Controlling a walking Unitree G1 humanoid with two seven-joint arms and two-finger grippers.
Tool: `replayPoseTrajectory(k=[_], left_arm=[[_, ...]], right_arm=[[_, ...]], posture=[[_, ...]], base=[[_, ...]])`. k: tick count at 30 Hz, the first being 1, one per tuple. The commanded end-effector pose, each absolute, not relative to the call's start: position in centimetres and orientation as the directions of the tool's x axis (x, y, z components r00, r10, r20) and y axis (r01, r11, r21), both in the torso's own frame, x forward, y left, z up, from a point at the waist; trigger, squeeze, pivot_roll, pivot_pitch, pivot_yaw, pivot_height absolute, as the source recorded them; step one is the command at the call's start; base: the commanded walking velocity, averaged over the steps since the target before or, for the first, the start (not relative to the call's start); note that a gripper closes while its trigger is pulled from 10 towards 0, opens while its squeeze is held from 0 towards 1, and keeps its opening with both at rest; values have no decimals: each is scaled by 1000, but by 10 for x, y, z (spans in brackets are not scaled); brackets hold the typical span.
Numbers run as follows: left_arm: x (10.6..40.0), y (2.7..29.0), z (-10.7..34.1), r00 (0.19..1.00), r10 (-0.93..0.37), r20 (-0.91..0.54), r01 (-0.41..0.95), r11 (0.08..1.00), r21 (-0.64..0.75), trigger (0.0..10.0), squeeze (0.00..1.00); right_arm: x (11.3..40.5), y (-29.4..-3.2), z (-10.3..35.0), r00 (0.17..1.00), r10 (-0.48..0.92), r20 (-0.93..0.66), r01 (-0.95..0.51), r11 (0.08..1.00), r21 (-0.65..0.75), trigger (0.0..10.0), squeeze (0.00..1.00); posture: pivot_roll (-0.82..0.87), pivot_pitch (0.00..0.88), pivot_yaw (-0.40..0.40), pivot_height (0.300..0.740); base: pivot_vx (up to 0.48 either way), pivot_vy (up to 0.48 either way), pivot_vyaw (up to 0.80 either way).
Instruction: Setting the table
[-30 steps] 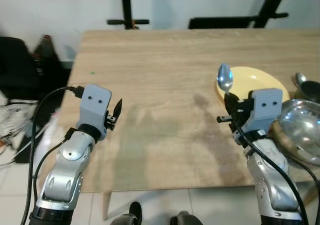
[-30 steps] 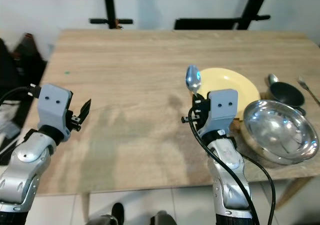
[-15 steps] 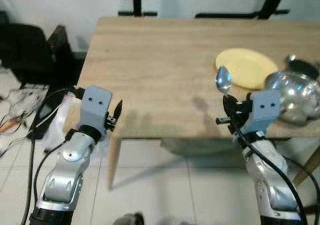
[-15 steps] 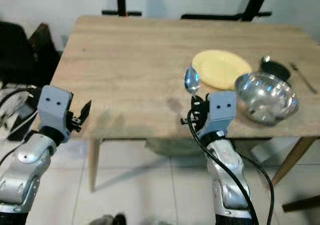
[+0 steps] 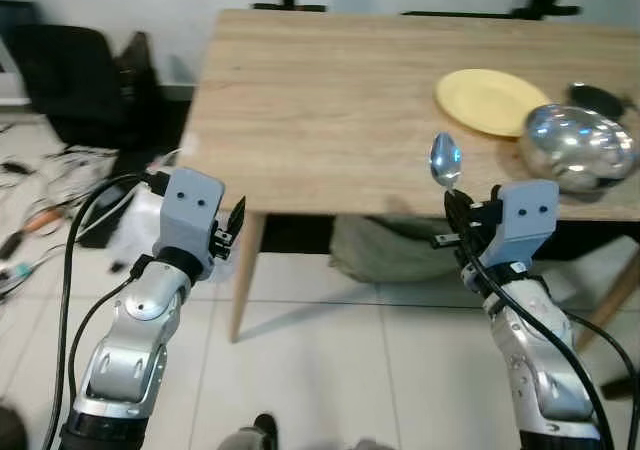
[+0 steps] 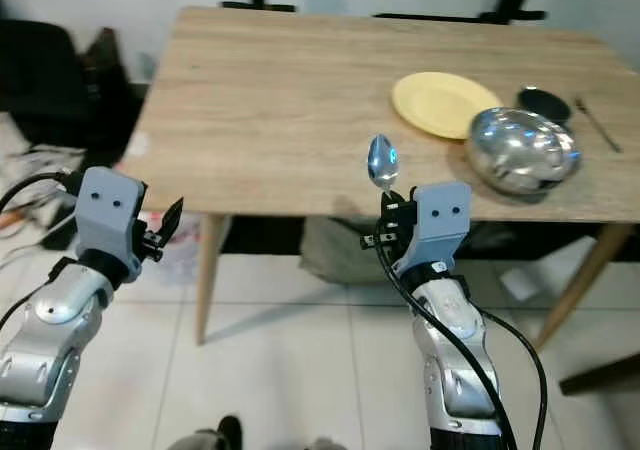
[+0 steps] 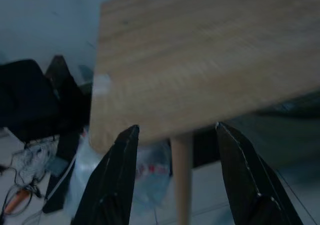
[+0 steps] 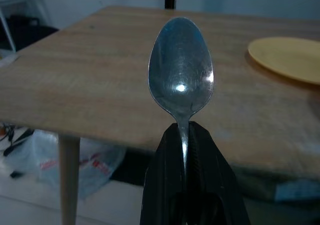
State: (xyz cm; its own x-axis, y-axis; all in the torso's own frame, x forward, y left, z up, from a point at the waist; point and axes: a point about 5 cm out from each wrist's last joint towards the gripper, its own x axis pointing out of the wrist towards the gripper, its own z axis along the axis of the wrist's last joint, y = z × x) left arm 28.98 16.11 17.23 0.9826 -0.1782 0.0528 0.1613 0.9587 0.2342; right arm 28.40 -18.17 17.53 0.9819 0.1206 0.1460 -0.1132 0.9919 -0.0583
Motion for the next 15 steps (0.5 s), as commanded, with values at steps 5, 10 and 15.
replayPoseTrajectory(k=[5,10,15], left_arm=[[290,159,168,981,-191,36,177,953,245,10000,0],[290,159,169,981,-191,36,177,953,246,10000,0],[289,158,169,981,-193,37,178,953,246,10000,0]], right_arm=[[282,-186,175,983,106,151,-99,994,-53,10000,0],[282,-187,175,983,104,151,-97,994,-54,10000,0],[282,-187,175,983,104,151,-97,994,-55,10000,0]], posture=[[-101,47,50,740],[-101,47,50,740],[-103,48,51,740]], base=[[-302,0,0],[-304,0,0],[-302,0,0]])
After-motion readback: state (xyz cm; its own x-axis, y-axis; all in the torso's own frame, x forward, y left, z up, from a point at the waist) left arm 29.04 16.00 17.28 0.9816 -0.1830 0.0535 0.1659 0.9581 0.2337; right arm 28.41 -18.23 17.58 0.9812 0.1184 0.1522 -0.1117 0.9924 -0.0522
